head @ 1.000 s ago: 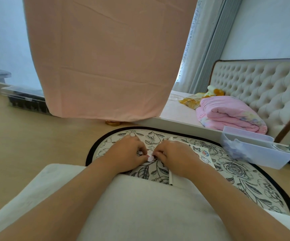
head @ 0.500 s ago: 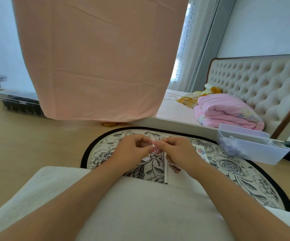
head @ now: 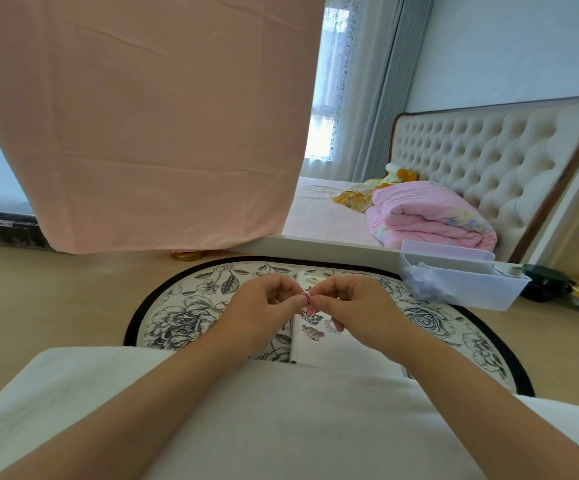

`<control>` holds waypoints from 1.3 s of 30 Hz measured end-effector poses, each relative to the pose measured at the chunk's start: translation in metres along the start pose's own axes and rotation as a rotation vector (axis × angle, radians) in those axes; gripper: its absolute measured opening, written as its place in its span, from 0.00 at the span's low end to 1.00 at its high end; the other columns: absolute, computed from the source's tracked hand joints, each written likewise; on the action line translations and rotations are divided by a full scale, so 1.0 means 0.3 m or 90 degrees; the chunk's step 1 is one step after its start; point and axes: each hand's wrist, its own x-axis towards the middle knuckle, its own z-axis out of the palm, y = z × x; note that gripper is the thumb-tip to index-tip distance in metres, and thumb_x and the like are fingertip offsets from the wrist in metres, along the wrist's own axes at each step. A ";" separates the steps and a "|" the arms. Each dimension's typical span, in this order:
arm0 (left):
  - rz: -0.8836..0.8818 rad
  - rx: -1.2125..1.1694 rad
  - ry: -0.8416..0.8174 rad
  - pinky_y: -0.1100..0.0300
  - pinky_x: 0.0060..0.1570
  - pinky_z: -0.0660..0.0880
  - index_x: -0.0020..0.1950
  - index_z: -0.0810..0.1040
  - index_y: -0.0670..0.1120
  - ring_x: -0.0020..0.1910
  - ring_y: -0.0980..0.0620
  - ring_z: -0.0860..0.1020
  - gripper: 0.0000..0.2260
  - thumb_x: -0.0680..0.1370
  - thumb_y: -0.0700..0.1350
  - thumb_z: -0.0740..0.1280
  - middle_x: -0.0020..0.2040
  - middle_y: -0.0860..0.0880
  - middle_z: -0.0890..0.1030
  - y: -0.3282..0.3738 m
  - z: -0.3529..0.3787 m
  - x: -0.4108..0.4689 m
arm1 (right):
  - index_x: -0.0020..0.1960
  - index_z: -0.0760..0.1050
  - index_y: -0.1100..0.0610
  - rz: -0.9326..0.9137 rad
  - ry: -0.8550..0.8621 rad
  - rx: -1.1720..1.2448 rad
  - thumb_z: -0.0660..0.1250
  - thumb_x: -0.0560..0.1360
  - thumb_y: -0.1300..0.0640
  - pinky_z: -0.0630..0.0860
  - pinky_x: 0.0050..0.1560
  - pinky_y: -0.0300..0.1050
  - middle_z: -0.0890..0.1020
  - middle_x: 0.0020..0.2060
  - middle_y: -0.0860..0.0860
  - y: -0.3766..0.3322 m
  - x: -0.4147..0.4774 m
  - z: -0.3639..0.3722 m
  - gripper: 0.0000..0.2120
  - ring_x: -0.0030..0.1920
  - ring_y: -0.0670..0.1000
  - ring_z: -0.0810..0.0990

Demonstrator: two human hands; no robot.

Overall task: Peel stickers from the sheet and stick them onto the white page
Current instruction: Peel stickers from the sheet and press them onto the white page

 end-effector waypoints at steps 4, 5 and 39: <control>-0.001 0.008 0.029 0.52 0.46 0.80 0.43 0.83 0.51 0.40 0.47 0.82 0.02 0.76 0.46 0.74 0.41 0.48 0.85 0.031 0.043 0.026 | 0.44 0.85 0.57 0.003 0.049 0.020 0.74 0.75 0.60 0.70 0.27 0.35 0.86 0.37 0.53 0.009 -0.011 -0.049 0.02 0.25 0.42 0.74; -0.003 0.007 0.031 0.54 0.45 0.80 0.43 0.83 0.51 0.37 0.51 0.81 0.02 0.76 0.46 0.74 0.40 0.48 0.86 0.039 0.053 0.035 | 0.43 0.85 0.56 0.004 0.057 0.016 0.74 0.75 0.59 0.71 0.27 0.36 0.86 0.37 0.54 0.012 -0.010 -0.061 0.03 0.26 0.43 0.74; 0.009 0.013 0.056 0.69 0.34 0.75 0.40 0.85 0.49 0.35 0.56 0.83 0.07 0.77 0.43 0.71 0.35 0.51 0.85 -0.002 0.153 0.081 | 0.42 0.85 0.45 -0.160 0.235 -0.338 0.73 0.73 0.48 0.66 0.35 0.32 0.83 0.35 0.37 0.102 0.000 -0.057 0.03 0.34 0.35 0.77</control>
